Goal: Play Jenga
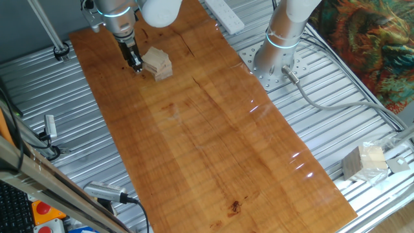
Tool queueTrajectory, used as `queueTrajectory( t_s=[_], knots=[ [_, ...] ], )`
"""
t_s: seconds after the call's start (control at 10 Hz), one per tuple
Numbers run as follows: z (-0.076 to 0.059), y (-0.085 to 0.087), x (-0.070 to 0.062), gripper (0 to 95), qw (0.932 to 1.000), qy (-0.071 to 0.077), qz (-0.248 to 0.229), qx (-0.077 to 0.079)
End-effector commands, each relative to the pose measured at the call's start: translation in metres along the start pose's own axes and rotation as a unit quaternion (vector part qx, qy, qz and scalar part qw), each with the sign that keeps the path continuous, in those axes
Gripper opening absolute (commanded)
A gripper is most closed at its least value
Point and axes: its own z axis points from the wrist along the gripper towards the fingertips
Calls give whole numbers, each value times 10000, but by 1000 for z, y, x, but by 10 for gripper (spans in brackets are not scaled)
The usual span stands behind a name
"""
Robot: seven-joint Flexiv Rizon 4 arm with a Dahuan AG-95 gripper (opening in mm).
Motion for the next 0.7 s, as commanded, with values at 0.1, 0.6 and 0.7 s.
queueTrajectory(
  t_s=[0.1,0.6,0.7],
  knots=[
    [0,0,-1,0,10000,8,5,0],
    [0,0,-3,0,10000,11,5,6],
    [0,0,-3,0,10000,11,8,5]
  ],
)
